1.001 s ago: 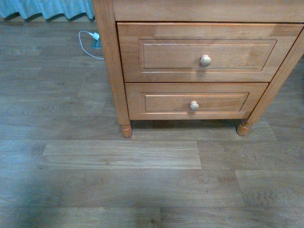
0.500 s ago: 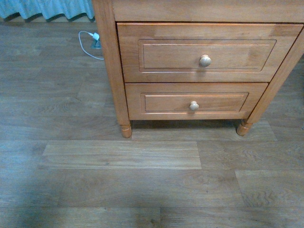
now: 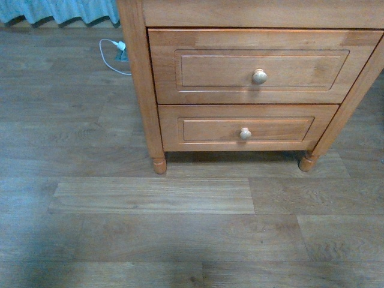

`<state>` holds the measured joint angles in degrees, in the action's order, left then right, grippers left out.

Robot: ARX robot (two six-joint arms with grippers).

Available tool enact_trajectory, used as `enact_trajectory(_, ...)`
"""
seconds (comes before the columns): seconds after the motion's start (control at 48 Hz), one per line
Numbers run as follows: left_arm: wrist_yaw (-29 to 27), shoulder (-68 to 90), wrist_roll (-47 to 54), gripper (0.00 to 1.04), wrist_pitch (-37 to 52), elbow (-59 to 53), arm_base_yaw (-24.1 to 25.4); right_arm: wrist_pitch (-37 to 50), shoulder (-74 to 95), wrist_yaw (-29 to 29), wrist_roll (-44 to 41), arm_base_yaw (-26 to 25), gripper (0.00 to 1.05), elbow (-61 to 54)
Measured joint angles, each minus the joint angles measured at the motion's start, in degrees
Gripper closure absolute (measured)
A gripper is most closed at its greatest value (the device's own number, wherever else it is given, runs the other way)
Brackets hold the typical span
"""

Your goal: Place pink marker in drawer with both arms

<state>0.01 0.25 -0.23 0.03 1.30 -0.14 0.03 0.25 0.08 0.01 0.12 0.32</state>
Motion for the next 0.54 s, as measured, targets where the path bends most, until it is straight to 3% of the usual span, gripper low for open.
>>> enact_trajectory(0.375,0.00,0.00,0.00,0.06,0.00,0.00,0.00,0.00,0.00,0.00,0.02,0.00,0.07,0.00)
enact_trajectory(0.542,0.00,0.00,0.00,0.06,0.00,0.00,0.00,0.00,0.00,0.00,0.02,0.00,0.08,0.00)
